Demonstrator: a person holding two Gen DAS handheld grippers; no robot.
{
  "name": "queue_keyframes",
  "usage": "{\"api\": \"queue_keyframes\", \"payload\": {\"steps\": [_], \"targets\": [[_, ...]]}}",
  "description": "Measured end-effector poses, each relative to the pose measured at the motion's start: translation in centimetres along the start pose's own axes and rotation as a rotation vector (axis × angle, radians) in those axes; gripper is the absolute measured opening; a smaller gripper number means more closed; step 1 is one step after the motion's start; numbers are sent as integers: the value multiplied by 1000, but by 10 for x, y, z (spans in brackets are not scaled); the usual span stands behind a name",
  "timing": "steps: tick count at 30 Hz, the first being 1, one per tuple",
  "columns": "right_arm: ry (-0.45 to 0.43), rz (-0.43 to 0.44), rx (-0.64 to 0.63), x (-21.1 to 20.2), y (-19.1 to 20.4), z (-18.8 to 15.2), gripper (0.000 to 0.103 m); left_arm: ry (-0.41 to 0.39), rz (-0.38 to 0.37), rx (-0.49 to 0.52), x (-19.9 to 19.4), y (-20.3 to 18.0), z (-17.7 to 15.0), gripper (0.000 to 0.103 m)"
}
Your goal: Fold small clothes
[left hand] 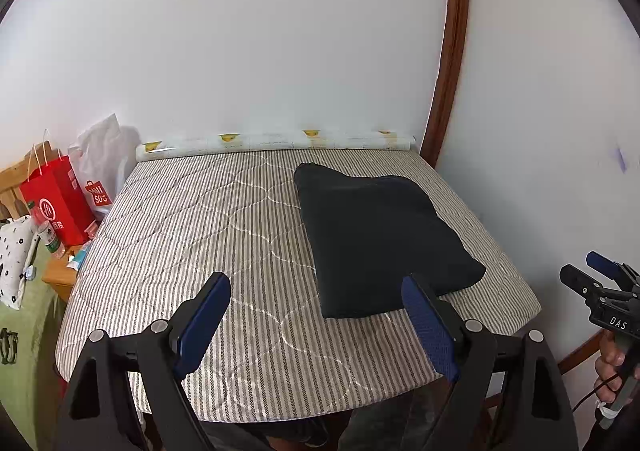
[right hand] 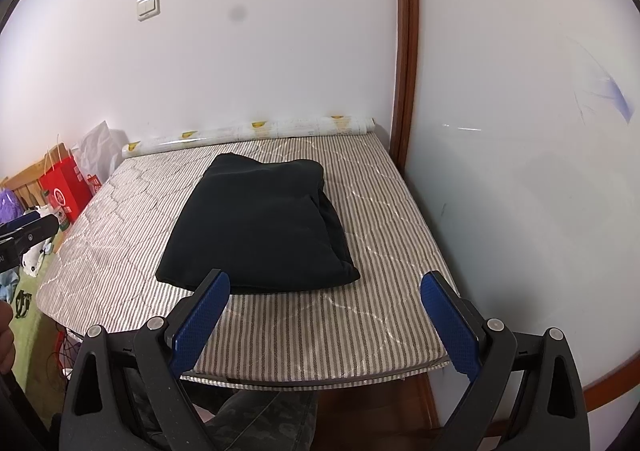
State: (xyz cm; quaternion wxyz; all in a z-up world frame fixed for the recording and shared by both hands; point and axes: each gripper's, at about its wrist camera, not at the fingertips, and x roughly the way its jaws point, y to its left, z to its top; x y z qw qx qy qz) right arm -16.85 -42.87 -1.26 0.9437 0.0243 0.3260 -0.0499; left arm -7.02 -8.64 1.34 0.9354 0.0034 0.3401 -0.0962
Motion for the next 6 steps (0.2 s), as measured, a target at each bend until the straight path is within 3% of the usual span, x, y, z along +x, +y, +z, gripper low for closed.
{"api": "queue_keyframes", "payload": {"steps": [6], "targets": [[2, 0, 0, 0, 0, 0, 95, -1, -3, -4, 1, -2, -1, 87]]}}
